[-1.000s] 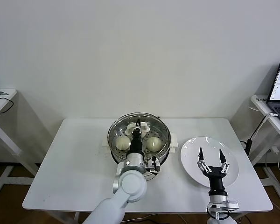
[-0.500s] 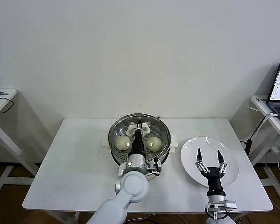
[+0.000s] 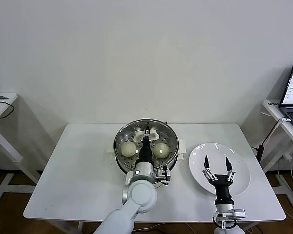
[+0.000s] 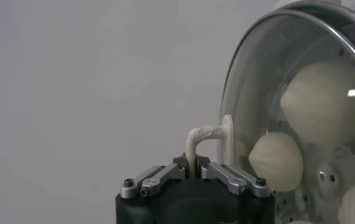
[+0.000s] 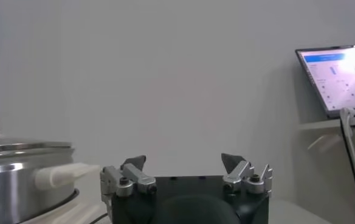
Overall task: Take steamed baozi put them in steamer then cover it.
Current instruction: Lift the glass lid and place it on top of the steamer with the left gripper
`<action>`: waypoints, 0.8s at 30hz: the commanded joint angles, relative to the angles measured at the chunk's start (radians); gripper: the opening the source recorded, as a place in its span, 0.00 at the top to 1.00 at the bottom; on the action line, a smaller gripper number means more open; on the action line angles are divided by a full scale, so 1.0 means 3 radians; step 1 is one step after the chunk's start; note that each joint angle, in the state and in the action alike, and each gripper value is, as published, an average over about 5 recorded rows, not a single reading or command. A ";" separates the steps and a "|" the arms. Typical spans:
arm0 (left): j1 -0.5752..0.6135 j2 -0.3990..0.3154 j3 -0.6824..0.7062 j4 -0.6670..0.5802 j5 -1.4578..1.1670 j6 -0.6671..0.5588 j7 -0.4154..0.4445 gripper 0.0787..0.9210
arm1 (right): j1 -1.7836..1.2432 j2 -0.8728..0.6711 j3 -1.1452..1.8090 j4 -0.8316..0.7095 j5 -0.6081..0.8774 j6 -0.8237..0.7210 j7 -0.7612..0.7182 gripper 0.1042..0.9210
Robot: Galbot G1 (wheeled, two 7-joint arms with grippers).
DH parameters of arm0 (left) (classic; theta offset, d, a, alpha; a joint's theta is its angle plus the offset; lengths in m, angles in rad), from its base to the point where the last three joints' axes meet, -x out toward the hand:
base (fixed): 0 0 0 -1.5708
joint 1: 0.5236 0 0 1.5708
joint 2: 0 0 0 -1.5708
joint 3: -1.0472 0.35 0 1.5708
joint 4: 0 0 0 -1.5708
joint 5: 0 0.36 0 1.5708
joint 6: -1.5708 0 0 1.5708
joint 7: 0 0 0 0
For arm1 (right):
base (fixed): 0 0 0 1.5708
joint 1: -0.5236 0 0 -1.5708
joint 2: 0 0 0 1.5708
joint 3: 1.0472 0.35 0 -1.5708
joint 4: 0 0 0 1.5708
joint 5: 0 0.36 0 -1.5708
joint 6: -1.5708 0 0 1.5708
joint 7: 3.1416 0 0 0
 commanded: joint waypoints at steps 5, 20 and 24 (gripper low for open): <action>0.0014 -0.0015 -0.0024 0.0053 0.0102 -0.0076 -0.0016 0.87 | -0.0002 0.0004 -0.0005 -0.0010 -0.0004 0.0005 -0.0003 0.12; 0.0061 0.0007 -0.0060 -0.0016 0.0119 -0.0180 -0.0081 0.86 | 0.0000 -0.0001 -0.0003 -0.0021 -0.0009 0.0013 -0.0004 0.12; 0.0123 0.0112 -0.0055 -0.0185 0.0087 -0.0164 -0.0079 0.76 | 0.0000 -0.0009 0.0003 -0.0022 -0.0005 0.0020 -0.0004 0.12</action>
